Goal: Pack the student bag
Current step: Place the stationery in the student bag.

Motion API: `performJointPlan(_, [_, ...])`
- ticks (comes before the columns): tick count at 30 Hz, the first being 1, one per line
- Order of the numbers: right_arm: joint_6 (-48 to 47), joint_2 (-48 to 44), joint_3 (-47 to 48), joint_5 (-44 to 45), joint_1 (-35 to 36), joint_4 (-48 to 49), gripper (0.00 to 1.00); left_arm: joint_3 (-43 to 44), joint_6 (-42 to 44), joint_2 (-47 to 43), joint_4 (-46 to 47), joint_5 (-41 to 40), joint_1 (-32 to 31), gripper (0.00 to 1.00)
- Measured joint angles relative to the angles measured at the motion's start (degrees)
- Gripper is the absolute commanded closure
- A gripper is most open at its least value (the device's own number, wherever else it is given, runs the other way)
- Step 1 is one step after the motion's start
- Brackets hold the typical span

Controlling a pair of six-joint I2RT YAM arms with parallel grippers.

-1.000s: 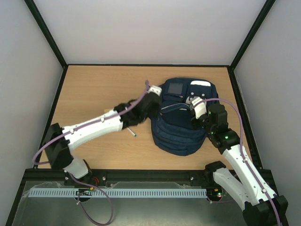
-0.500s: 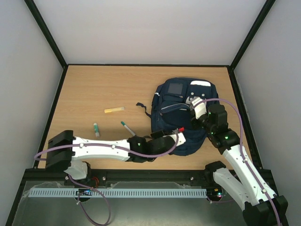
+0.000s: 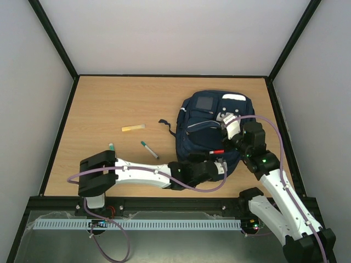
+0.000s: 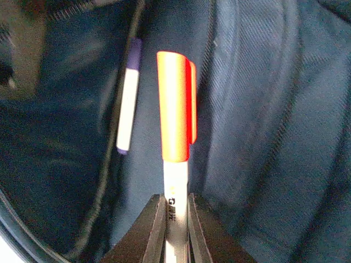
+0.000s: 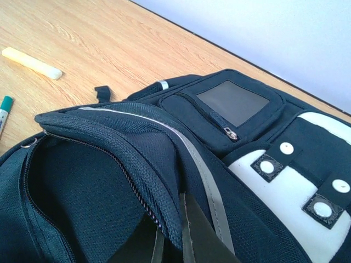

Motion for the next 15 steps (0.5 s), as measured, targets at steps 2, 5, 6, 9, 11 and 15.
performJointPlan(2, [0.00,-0.02,-0.04,-0.35,0.00,0.00,0.99,1.03,3.04,0.83,1.99,-0.31,0.28,0.98])
performJointPlan(5, [0.00,-0.02,-0.04,-0.70,0.00,0.00,0.99,3.50,7.19,2.29,4.90,-0.48,1.14,0.97])
performJointPlan(6, [0.00,-0.02,-0.04,-0.76,0.00,0.00,0.99,4.55,8.50,2.86,5.60,-0.52,1.44,0.97])
performJointPlan(9, [0.00,-0.02,-0.04,-0.90,0.00,0.00,0.99,6.97,12.44,4.44,7.67,-0.50,2.38,0.96])
performJointPlan(11, [-0.02,-0.02,-0.04,-0.90,0.00,0.00,0.99,7.63,14.71,5.29,8.81,-0.42,2.93,0.93])
performJointPlan(15, [-0.04,-0.02,-0.04,-0.90,0.00,0.04,0.99,9.03,17.38,8.15,9.42,-0.07,3.82,0.88])
